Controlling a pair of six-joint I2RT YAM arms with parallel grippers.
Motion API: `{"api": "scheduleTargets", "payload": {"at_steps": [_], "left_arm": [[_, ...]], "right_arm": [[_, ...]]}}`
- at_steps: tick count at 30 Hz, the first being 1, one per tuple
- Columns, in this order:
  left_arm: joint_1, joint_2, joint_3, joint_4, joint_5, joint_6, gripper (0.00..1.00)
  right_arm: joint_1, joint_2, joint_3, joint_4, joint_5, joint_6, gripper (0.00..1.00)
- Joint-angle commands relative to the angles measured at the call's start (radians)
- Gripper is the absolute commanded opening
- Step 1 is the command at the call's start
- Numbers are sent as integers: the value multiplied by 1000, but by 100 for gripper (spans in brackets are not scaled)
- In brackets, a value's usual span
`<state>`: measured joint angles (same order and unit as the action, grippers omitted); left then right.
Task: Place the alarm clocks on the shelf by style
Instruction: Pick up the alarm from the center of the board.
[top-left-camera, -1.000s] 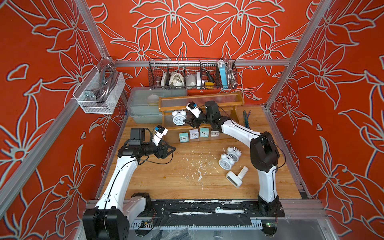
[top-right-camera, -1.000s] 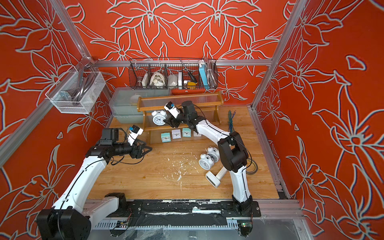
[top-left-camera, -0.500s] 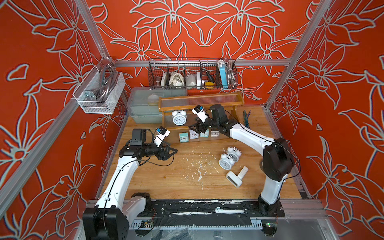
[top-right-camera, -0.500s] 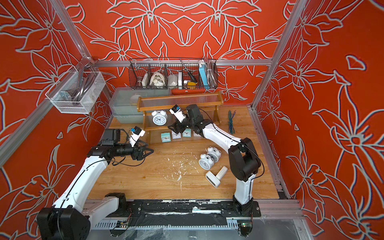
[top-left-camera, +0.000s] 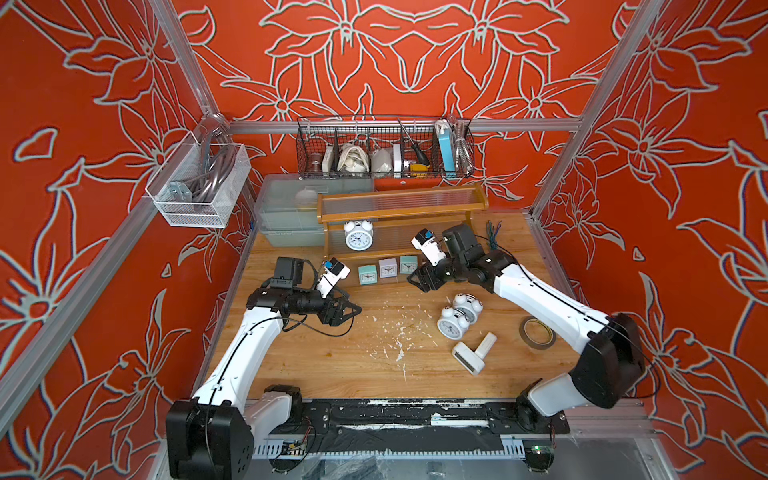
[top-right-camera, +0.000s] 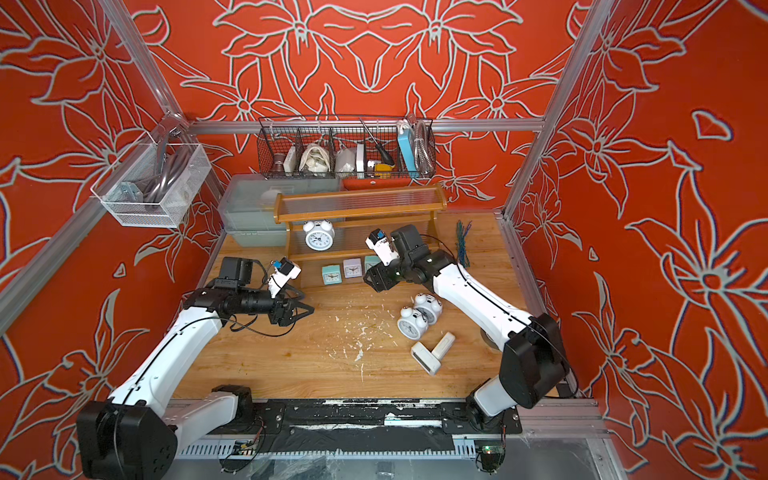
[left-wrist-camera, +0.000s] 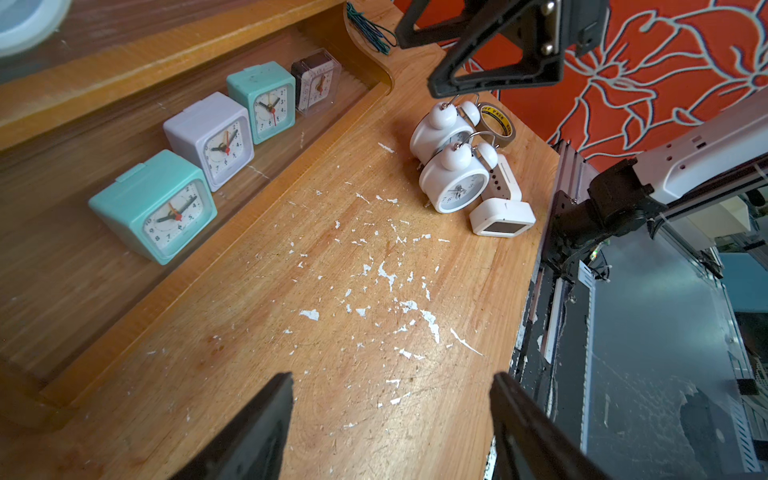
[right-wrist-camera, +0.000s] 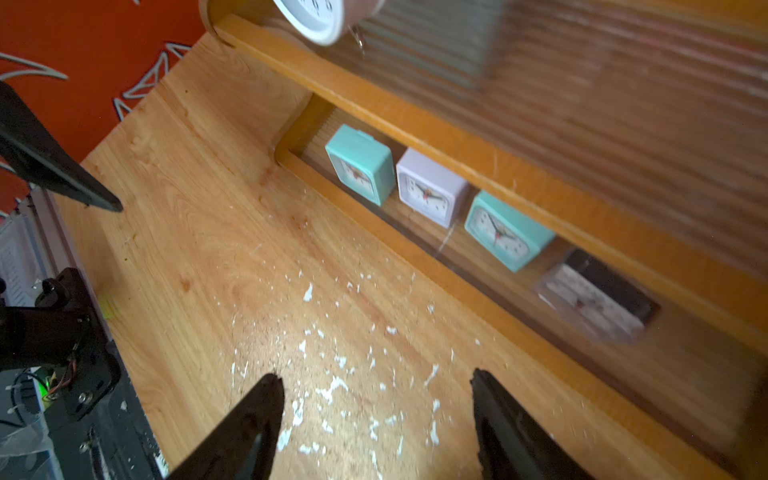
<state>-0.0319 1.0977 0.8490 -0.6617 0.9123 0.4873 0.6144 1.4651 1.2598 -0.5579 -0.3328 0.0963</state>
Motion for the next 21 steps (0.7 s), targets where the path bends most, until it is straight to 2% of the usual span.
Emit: {"api": "scheduleTargets", "payload": {"at_steps": [1,7,12,17,21], "left_arm": [[-7,8,7,-24,24,23,75],[-9,16,12,-32,20,26,75],[-10,17,13,-37,15,26,74],[-10,19,18,-38,14,22,74],[-8,13,19,-41,11,18,74]], "right_arm": [[5,-64,-7,-219,119,33,76],[7,-113,11,-477,264,56,76],[10,-142,-38,-599,333,81,76],[25,-172,-101,-565,286,76,79],[27,-194,-164,-452,247,92,80]]}}
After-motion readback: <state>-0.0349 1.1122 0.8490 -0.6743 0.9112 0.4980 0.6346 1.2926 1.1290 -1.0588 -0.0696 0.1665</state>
